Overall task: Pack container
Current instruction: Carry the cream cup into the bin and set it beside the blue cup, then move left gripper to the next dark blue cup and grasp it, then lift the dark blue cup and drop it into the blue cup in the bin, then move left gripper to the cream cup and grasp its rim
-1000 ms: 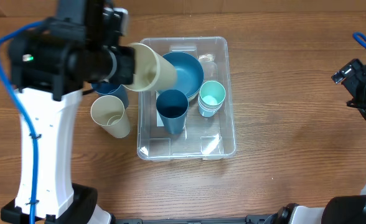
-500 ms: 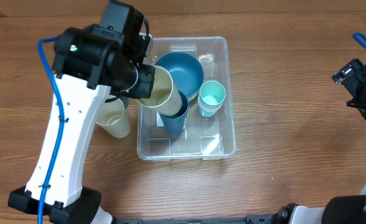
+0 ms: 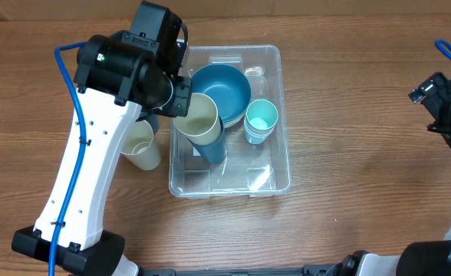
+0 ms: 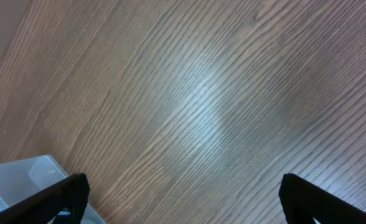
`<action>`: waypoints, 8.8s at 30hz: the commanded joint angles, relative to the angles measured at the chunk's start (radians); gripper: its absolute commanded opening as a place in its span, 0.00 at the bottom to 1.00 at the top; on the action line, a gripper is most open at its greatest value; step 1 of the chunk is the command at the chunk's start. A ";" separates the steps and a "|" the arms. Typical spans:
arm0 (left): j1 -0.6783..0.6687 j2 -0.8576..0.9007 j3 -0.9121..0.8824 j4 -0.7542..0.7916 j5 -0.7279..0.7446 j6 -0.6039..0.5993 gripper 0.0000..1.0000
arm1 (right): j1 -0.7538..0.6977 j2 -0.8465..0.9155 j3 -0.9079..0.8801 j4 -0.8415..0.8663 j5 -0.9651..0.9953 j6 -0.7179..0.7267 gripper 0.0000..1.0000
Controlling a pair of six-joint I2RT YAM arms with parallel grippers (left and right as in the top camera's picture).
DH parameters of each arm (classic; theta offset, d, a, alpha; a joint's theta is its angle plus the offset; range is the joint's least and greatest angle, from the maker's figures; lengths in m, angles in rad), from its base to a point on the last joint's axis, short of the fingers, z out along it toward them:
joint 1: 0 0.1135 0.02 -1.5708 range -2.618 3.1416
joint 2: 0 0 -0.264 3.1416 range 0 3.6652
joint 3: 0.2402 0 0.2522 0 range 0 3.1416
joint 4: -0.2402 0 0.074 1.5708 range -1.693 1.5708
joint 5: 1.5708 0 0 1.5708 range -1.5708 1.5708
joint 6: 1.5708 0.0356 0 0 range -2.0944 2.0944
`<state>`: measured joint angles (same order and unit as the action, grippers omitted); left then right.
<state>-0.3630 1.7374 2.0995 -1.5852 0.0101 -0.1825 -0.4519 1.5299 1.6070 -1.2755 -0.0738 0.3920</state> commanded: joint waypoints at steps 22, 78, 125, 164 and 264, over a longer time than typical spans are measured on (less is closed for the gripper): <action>0.386 0.008 0.107 0.044 0.005 -0.058 0.64 | -0.003 -0.005 0.010 0.003 0.001 0.005 1.00; 0.551 0.240 -0.281 0.391 0.257 0.166 0.35 | -0.003 -0.005 0.010 0.003 0.001 0.005 1.00; 0.441 0.240 -0.281 0.425 0.154 0.066 0.20 | -0.003 -0.005 0.010 0.003 0.000 0.005 1.00; 0.335 0.227 0.710 -0.105 0.164 0.002 0.04 | -0.003 -0.005 0.010 0.002 0.001 0.005 1.00; 0.484 -0.112 -0.555 0.149 0.200 0.045 0.62 | -0.003 -0.005 0.010 0.002 0.001 0.005 1.00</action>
<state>0.1314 1.6375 1.6253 -1.4784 0.1772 -0.1585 -0.4519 1.5299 1.6070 -1.2755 -0.0742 0.3923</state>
